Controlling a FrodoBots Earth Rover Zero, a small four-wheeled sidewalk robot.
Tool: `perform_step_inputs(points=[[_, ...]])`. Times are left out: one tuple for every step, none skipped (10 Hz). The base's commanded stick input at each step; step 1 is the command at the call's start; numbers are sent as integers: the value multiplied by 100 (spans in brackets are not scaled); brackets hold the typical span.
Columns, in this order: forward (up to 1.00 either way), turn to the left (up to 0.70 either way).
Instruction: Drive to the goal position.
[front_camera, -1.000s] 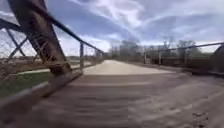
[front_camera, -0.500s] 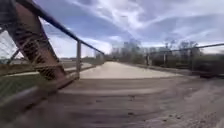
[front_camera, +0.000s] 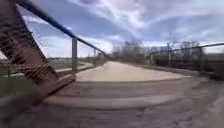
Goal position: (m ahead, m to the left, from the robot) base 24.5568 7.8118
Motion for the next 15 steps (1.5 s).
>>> perform_step_inputs(points=[[100, 1], [100, 1], [100, 1], [100, 1], [100, 1], [100, 1], [100, 1], [100, -5], [100, -27], [100, -34], [100, -29], [100, 1], [100, 1], [100, 1], [100, 1]])
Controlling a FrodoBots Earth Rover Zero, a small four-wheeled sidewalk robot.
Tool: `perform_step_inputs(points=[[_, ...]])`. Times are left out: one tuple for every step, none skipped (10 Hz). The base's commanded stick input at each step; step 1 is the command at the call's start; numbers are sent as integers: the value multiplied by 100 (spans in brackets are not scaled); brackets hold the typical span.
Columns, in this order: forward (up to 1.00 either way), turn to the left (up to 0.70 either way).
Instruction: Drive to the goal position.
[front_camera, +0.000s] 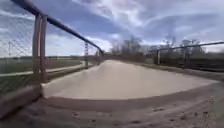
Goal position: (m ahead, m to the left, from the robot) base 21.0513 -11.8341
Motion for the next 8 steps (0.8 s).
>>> perform_step_inputs(points=[[100, 1], [100, -16], [100, -34], [100, 4], [100, 1], [100, 1], [100, 1], [100, 1]])
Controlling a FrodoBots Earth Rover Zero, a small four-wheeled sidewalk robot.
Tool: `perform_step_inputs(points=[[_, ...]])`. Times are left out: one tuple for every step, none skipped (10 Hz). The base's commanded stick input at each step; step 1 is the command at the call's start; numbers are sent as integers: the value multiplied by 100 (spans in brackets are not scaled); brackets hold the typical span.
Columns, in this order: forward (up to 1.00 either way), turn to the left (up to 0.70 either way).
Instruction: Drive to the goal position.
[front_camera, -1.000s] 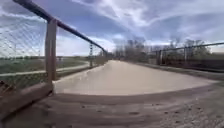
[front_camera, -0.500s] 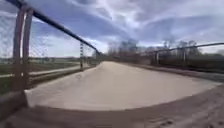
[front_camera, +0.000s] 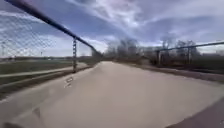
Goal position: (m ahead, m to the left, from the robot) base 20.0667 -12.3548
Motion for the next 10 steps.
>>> perform_step_inputs(points=[[100, 1], [100, 1], [100, 1], [100, 1], [100, 1], [100, 1], [100, 1], [100, 1], [100, 1], [100, 1]])
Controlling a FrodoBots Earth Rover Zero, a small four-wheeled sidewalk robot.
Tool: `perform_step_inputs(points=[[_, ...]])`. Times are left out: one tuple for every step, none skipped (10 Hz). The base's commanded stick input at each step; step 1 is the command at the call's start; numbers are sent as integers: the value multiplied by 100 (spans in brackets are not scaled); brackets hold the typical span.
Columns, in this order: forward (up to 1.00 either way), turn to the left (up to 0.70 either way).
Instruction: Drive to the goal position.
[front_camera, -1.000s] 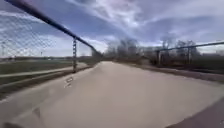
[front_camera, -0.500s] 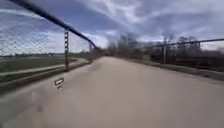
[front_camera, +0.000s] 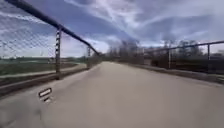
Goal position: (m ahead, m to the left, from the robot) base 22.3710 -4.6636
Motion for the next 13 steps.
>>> perform_step_inputs(points=[[100, 1], [100, 1], [100, 1], [100, 1], [100, 1], [100, 1], [100, 1], [100, 1], [100, 1], [100, 1], [100, 1], [100, 1], [100, 1]])
